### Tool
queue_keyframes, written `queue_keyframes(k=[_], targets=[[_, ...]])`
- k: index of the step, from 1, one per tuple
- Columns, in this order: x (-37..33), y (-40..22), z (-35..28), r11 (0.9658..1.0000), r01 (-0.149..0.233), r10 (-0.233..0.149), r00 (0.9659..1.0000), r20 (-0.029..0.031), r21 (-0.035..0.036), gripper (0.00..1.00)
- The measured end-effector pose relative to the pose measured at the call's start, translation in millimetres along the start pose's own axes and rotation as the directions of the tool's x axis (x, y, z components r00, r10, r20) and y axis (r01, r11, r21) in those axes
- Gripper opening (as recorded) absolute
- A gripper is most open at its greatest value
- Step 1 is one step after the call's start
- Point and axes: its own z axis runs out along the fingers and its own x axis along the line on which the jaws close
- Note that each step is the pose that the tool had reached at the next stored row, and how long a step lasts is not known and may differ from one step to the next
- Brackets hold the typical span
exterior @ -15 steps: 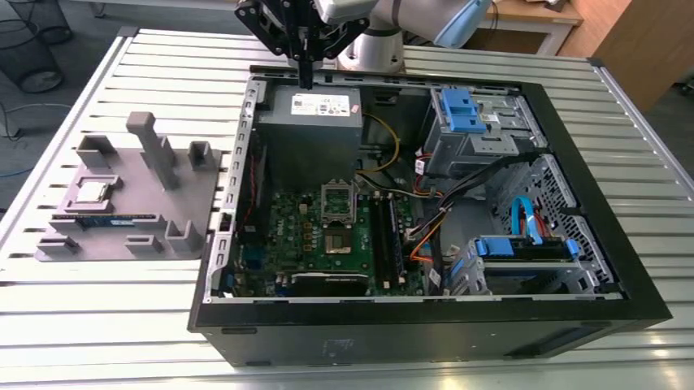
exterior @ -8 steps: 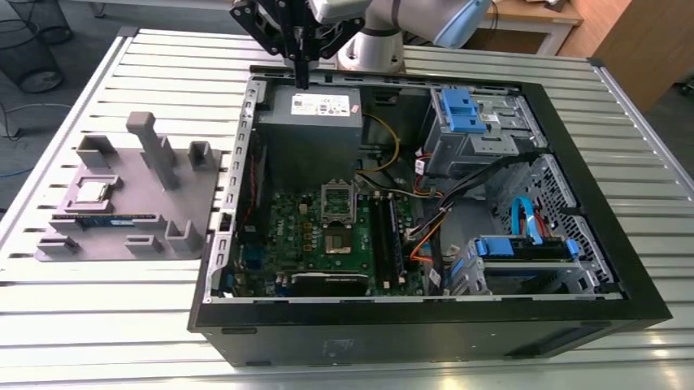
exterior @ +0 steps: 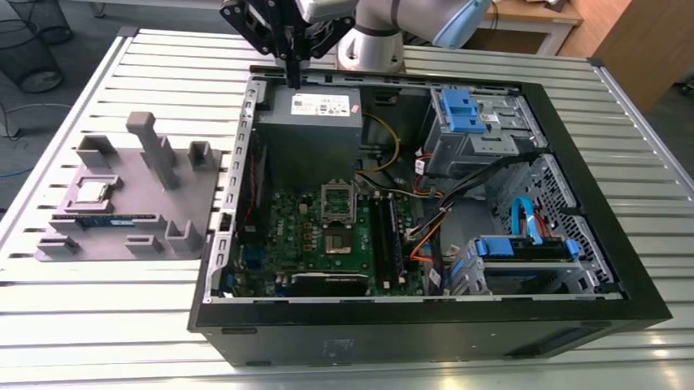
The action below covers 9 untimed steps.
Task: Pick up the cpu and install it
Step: 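Reach for the cpu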
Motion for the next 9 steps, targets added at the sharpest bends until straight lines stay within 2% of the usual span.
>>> queue_keyframes(k=[9], targets=[[10.3,-0.8,-0.2,1.0000,0.000,0.000,1.0000,0.0001,0.0000,0.11]])
